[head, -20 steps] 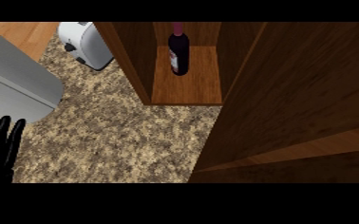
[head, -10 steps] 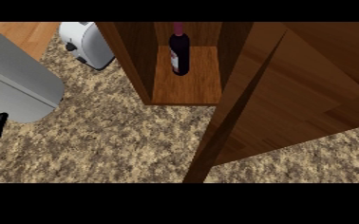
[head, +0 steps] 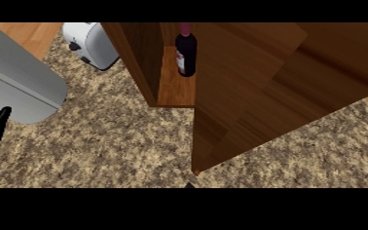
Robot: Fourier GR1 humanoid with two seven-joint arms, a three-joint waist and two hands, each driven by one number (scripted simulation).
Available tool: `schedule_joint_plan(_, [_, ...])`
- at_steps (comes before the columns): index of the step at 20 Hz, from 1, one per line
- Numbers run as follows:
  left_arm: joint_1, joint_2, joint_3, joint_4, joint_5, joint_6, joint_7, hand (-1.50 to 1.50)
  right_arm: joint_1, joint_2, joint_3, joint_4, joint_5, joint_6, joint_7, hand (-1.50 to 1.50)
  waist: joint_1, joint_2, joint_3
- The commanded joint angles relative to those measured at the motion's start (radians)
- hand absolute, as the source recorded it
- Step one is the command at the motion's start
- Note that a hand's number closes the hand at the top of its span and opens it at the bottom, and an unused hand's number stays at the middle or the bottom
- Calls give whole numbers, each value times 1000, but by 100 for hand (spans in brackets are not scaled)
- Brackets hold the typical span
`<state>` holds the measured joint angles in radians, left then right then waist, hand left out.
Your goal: Pick up the wine, place it into the cabinet and close the cabinet
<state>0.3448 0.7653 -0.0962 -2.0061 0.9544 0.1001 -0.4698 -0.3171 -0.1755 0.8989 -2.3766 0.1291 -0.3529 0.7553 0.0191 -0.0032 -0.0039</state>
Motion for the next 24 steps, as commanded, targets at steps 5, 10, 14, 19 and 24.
schedule_joint_plan(5, [-48,-24,1,-6,2,16,35,-150,-319,166,-36,208,-112,-123,41,150,20,6,0])
schedule_joint_plan(10, [-86,-28,3,20,7,21,70,-150,-491,168,-143,367,-232,-175,-27,150,27,10,1])
schedule_joint_plan(14, [-94,-62,-17,26,-12,34,72,-150,-721,173,-278,534,-332,-186,-39,150,23,8,2])
schedule_joint_plan(19, [-85,-94,-19,52,-40,7,51,-150,-869,175,-300,804,-327,-165,-161,150,21,8,2])
schedule_joint_plan(24, [-77,-113,-12,4,-71,46,68,-150,-907,175,-395,1000,-305,-76,-273,150,14,8,3])
